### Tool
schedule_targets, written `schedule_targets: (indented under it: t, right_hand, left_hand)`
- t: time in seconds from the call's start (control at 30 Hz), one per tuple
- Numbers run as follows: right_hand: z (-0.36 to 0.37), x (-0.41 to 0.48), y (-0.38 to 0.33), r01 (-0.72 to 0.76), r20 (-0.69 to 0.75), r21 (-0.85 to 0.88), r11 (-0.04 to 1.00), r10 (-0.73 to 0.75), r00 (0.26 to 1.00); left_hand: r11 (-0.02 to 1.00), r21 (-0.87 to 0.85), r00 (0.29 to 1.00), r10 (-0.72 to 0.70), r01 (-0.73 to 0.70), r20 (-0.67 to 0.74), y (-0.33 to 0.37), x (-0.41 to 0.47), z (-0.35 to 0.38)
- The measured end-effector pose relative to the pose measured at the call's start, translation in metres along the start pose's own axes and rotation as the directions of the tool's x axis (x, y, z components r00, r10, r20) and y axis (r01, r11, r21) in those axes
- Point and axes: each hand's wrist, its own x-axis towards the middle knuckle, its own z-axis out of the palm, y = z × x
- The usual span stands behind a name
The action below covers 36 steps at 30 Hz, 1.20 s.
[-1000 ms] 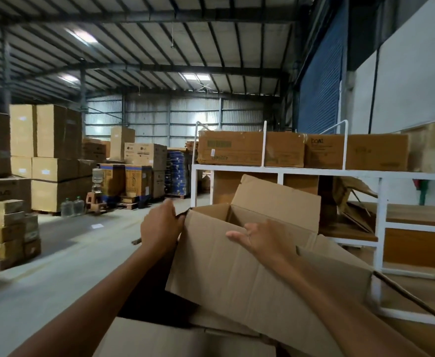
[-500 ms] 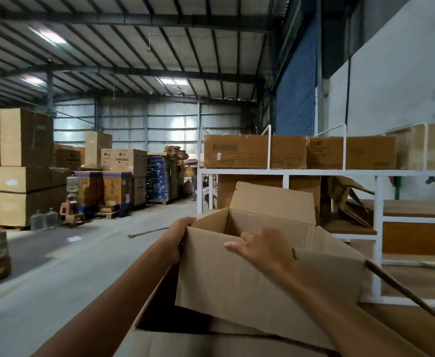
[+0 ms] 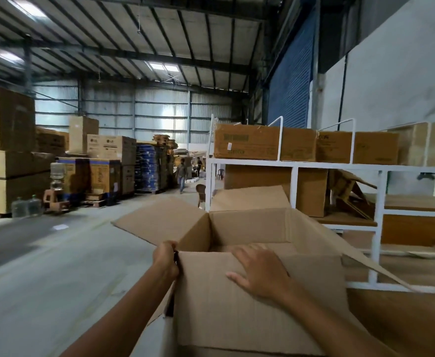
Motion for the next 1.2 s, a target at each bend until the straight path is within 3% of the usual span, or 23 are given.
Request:
schedule_targets:
  t: [0.1, 0.23, 0.43, 0.67, 0.83, 1.0, 1.1, 1.13, 1.2]
  right_hand:
    - [0.004, -0.005, -0.007, 0.005, 0.011, -0.036, 0.999, -0.005, 1.0]
    - [-0.007, -0.004, -0.016, -0.036, 0.109, 0.08, 0.996, 0.027, 0.994]
    - [0.009, -0.016, -0.01, -0.236, 0.329, 0.33, 0.914, 0.123, 0.936]
    - [0.046, -0.069, 0.013, -0.443, 0.503, 0.321, 0.837, 0.245, 0.829]
    - [0.061, -0.074, 0.02, -0.472, 0.556, 0.273, 0.838, 0.264, 0.789]
    - [0.068, -0.074, 0.022, -0.513, 0.574, 0.267, 0.816, 0.293, 0.765]
    - [0.07, -0.072, 0.024, -0.543, 0.589, 0.284, 0.79, 0.303, 0.75]
    - [0.07, -0.071, 0.024, -0.55, 0.592, 0.289, 0.784, 0.306, 0.746]
    - [0.07, -0.07, 0.024, -0.56, 0.596, 0.295, 0.774, 0.309, 0.741]
  left_hand:
    - [0.998, -0.065, 1.0, -0.006, 0.007, 0.022, -0.014, 0.009, -0.013]
    - [0.992, -0.116, 0.999, 0.047, -0.048, -0.015, -0.009, 0.015, -0.018]
    - [0.968, 0.2, 0.984, 0.165, -0.15, -0.063, -0.013, 0.028, -0.013]
    - [0.933, 0.359, 0.986, 0.04, 0.021, -0.163, -0.063, 0.045, -0.051]
    - [0.922, 0.38, 0.956, 0.171, -0.071, -0.239, -0.056, 0.043, -0.058]
    - [0.92, 0.362, 0.882, 0.288, -0.148, -0.372, -0.054, 0.027, -0.068]
    - [0.793, 0.569, 0.79, 0.486, -0.22, -0.373, -0.058, 0.022, -0.07]
    - [0.69, 0.672, 0.736, 0.597, -0.267, -0.319, -0.06, 0.021, -0.069]
    - [0.391, 0.852, 0.605, 0.788, -0.347, -0.115, -0.068, 0.022, -0.065]
